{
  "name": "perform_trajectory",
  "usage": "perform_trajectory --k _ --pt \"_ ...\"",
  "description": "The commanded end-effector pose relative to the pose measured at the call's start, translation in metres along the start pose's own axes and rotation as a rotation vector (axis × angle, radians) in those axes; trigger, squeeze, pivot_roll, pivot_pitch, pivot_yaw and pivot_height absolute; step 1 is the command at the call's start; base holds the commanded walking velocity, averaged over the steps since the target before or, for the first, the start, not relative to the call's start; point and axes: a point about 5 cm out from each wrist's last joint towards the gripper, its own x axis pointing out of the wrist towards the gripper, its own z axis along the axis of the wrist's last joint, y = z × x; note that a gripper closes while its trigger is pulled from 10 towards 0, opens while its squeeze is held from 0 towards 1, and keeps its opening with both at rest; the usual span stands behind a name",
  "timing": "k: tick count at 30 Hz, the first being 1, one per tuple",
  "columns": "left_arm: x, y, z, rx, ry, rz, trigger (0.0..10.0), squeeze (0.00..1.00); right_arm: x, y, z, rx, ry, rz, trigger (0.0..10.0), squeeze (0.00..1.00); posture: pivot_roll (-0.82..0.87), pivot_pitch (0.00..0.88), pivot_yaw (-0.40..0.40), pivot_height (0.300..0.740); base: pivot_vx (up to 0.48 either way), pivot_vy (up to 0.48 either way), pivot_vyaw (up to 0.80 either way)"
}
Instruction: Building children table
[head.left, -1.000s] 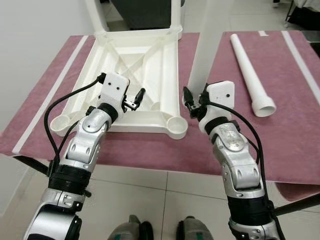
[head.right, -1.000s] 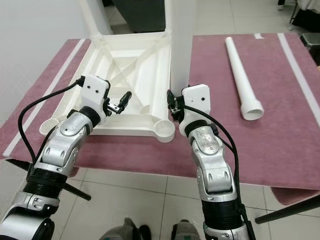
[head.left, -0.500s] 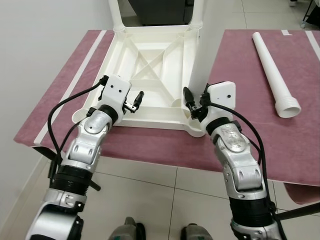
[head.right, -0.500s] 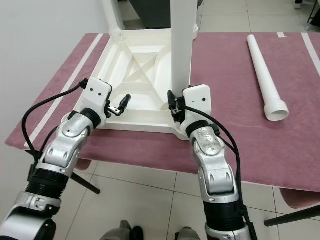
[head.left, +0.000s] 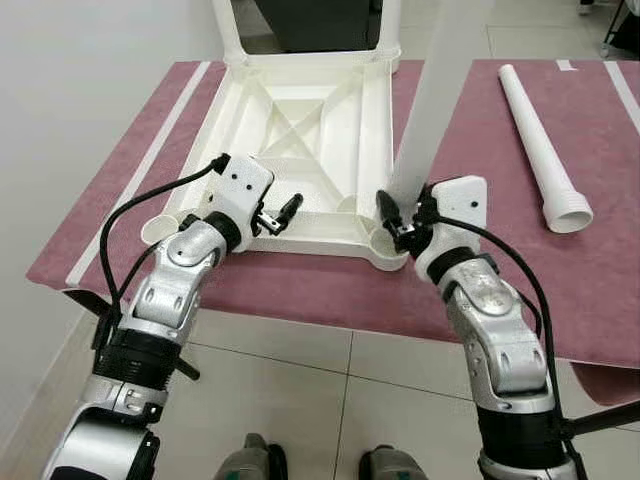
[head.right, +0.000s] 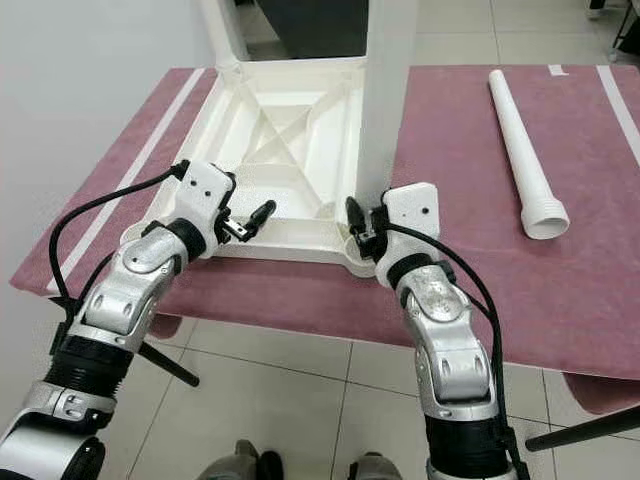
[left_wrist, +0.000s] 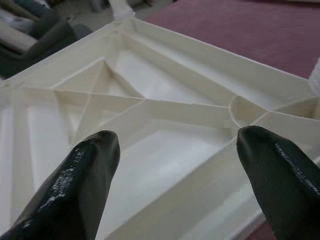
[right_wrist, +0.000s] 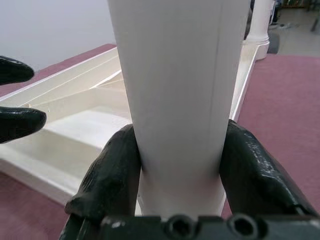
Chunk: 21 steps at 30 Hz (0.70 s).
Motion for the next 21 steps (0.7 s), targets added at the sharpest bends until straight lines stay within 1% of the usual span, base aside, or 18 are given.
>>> perform_trajectory --k 1,2,3,5,6,7,8,11,12,13,15,16,21 --pt "-0.003 0.0 -0.003 -0.006 0.023 -0.115 10.0 0.0 -0.004 0.004 0.004 -0.007 -0.016 0.043 10.0 0.0 -0.1 0.093 0.124 0.74 0.0 0.0 0.0" --pt "-0.003 0.0 -0.003 -0.006 0.023 -0.115 10.0 0.0 -0.004 0.004 0.004 -0.007 -0.016 0.043 10.0 0.0 -0.1 0.093 0.124 0.74 0.0 0.0 0.0" --pt "-0.004 -0.001 -0.004 0.004 0.038 -0.225 10.0 0.0 -0.005 0.002 0.003 -0.031 -0.012 0.044 10.0 0.0 -0.09 0.092 0.114 0.74 0.0 0.0 0.0" --pt "-0.004 -0.002 -0.013 0.035 0.094 -0.405 10.0 0.0 -0.005 0.0 0.002 -0.051 -0.01 0.034 10.0 0.0 -0.1 0.096 0.112 0.74 0.0 0.0 0.0" --pt "-0.004 -0.003 -0.016 0.05 0.12 -0.465 10.0 0.0 -0.005 -0.001 0.003 -0.054 -0.01 0.029 10.0 0.0 -0.1 0.096 0.112 0.74 0.0 0.0 0.0" --pt "-0.004 -0.003 -0.016 0.05 0.12 -0.465 10.0 0.0 -0.005 -0.001 0.003 -0.054 -0.01 0.029 10.0 0.0 -0.1 0.096 0.112 0.74 0.0 0.0 0.0" --pt "-0.001 -0.002 -0.02 0.07 0.152 -0.497 10.0 0.0 -0.004 -0.001 0.004 -0.053 -0.01 0.021 10.0 0.0 -0.1 0.102 0.116 0.74 0.0 0.0 0.0" --pt "0.011 0.005 -0.026 0.126 0.224 -0.543 10.0 0.0 -0.005 0.002 0.006 -0.045 -0.01 0.011 10.0 0.0 -0.13 0.118 0.126 0.74 0.0 0.0 0.0" --pt "0.011 0.005 -0.026 0.126 0.224 -0.543 10.0 0.0 -0.005 0.002 0.006 -0.045 -0.01 0.011 10.0 0.0 -0.13 0.118 0.126 0.74 0.0 0.0 0.0" --pt "0.016 0.007 -0.025 0.148 0.248 -0.582 10.0 0.0 -0.008 0.004 0.007 -0.041 -0.007 0.023 10.0 0.0 -0.13 0.123 0.13 0.74 0.0 0.0 0.0" --pt "0.016 0.007 -0.025 0.148 0.248 -0.582 10.0 0.0 -0.008 0.004 0.007 -0.041 -0.007 0.023 10.0 0.0 -0.13 0.123 0.13 0.74 0.0 0.0 0.0" --pt "0.022 0.008 -0.024 0.177 0.268 -0.596 10.0 0.0 -0.01 0.006 0.008 -0.04 -0.007 0.04 10.0 0.0 -0.14 0.13 0.134 0.74 0.0 0.0 0.0" --pt "0.028 0.012 -0.023 0.215 0.29 -0.607 10.0 0.0 -0.015 0.008 0.011 -0.034 -0.016 0.057 10.0 0.0 -0.16 0.147 0.145 0.74 0.0 0.0 0.0"
